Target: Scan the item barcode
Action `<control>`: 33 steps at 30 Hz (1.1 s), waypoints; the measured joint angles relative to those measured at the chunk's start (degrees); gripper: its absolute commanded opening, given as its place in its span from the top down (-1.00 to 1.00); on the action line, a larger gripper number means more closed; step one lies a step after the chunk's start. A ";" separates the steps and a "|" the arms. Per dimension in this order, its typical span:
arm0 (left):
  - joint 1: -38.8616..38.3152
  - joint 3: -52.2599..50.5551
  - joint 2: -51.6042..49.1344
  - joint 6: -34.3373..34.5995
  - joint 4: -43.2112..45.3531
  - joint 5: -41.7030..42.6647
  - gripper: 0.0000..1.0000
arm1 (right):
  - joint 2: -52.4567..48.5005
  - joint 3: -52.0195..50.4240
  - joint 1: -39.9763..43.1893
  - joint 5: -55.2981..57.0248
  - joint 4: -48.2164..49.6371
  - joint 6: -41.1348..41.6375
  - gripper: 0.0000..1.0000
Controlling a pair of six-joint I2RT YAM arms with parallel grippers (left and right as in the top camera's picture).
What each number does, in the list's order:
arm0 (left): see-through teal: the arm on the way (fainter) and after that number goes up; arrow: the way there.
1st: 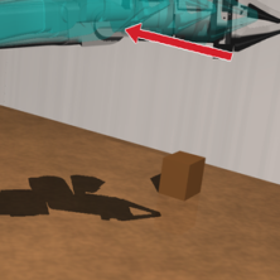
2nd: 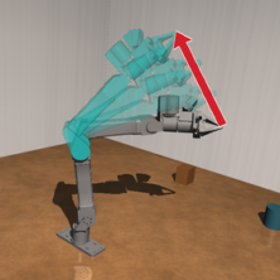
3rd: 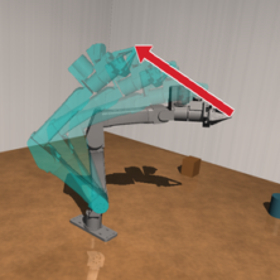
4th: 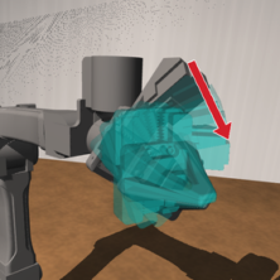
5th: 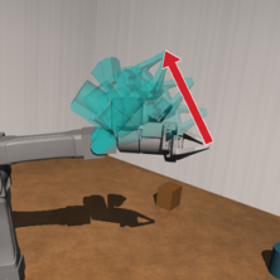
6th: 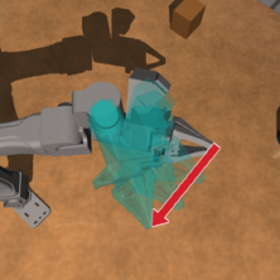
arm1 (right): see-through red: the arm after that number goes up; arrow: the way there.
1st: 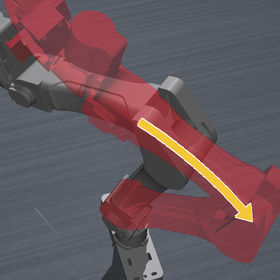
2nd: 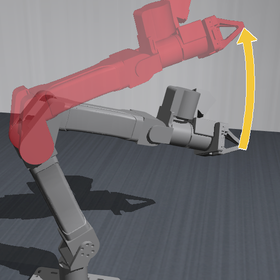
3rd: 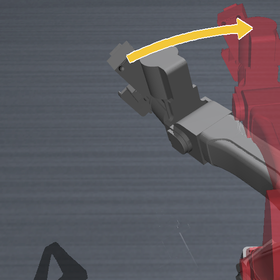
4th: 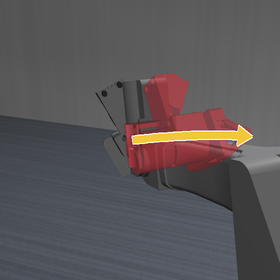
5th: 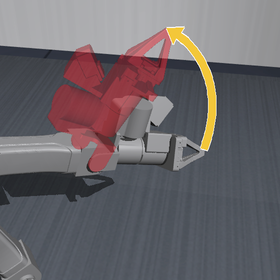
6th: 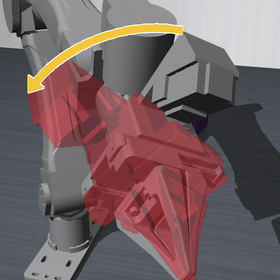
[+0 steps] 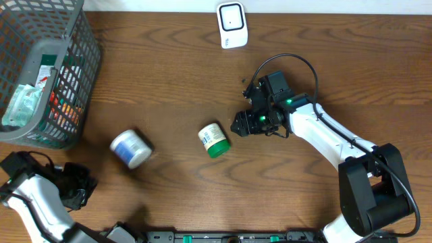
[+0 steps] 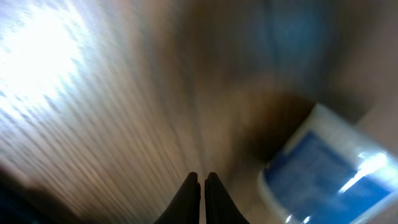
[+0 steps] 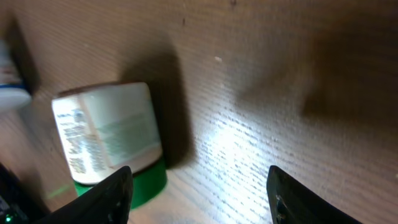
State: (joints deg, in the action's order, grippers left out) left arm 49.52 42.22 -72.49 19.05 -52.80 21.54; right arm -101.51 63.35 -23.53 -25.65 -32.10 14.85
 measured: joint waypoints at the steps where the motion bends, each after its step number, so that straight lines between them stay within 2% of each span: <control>1: -1.16 0.00 1.14 -0.39 -0.20 0.55 0.85 | 0.00 0.00 0.00 0.04 0.59 0.04 -0.33; 5: -8.79 0.00 6.71 -1.16 0.09 1.75 0.85 | 0.00 0.00 0.00 0.24 2.84 1.07 -0.32; 9: -20.28 -0.02 10.27 -0.37 4.68 1.79 0.85 | 0.00 0.00 0.00 0.31 3.69 2.32 -0.29; 12: -30.14 0.68 8.87 1.25 8.55 0.09 0.85 | 0.00 0.00 0.00 0.42 3.91 2.95 -0.28; 15: -40.61 6.73 1.14 2.54 8.41 -3.89 0.82 | 0.00 0.00 0.00 0.52 4.39 3.37 -0.27; 18: -47.43 16.50 -8.74 2.75 9.51 -10.25 0.74 | 0.00 0.00 0.00 0.66 5.14 3.69 -0.25; 20: -50.18 23.39 -15.87 1.68 14.84 -14.21 0.74 | 0.00 0.00 0.00 0.68 5.16 3.87 -0.24; 23: -52.06 31.10 -25.38 -1.05 27.50 -16.57 0.74 | 0.00 0.00 0.00 0.68 5.03 3.96 -0.24; 27: -53.27 34.75 -36.17 -2.91 42.77 -15.26 0.74 | 0.00 0.00 0.00 0.81 4.63 4.02 -0.25; 31: -53.77 34.84 -45.81 -2.82 48.02 -9.64 0.74 | 0.00 0.00 0.00 2.69 6.05 4.48 -0.26; 33: -53.88 34.64 -49.18 -2.82 48.24 -6.71 0.74 | -0.04 -0.11 0.00 4.28 10.82 5.01 -0.22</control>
State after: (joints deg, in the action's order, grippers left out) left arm -4.36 76.86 -121.67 16.23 -4.56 14.83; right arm -101.56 63.24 -23.53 -21.37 -21.28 19.86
